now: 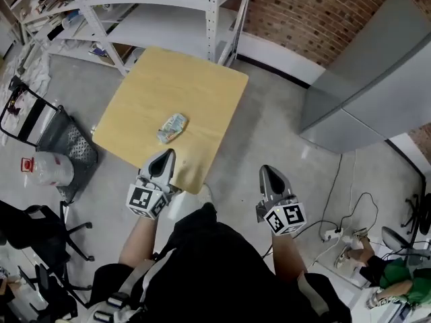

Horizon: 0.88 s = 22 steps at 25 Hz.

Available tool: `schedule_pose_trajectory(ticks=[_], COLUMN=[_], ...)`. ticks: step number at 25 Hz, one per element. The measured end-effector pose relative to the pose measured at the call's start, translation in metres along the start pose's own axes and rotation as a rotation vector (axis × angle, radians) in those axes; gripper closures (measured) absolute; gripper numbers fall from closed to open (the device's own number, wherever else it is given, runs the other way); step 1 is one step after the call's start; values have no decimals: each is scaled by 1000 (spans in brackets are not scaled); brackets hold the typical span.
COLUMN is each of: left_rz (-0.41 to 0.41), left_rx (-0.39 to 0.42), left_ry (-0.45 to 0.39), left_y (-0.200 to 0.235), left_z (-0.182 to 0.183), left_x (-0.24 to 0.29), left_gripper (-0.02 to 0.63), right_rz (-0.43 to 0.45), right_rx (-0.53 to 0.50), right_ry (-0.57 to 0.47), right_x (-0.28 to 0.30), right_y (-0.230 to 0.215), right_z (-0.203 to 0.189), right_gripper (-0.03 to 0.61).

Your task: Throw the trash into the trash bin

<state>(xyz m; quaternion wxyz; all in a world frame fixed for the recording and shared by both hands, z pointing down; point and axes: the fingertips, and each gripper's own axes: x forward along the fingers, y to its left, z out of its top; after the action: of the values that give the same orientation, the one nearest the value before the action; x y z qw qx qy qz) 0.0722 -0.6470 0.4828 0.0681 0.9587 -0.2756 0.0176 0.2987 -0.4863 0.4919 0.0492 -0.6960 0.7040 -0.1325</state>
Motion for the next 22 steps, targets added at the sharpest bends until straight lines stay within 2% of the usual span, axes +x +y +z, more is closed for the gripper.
schedule_pose_trajectory(ticks=[3,5,10,12,13,16,19,22], left_rz=[2,2,6,6,-2,-44,-92,-130], left_rx=[-22,-33,-28,17,51,146,169,182], left_ry=[65,87,139,240,313,534,689,776], left_y=[21,34,71,84,88,99,111,119], left_z=[-19,-30,-49,-73,-88,-129,-162,-179], left_x=[32,46,62,71,76,96,110,120], left_gripper=[611,588,553,479,427,339,239,227], right_rz=[-1,11,99,134,148,180,184,166], right_rx=[14,17,-22,-29,-33,-33,-33,-20], right_ry=[37,64,114,133,144,180,210,224], right_x=[28,47,103,121,127,140,147,149], right_y=[-4,-2,19,25,26,27,27,28], right_z=[-5,-9,-7,-4,-3,-6,-19,-29], right_gripper=[574,574,574,574,574,574,574,574])
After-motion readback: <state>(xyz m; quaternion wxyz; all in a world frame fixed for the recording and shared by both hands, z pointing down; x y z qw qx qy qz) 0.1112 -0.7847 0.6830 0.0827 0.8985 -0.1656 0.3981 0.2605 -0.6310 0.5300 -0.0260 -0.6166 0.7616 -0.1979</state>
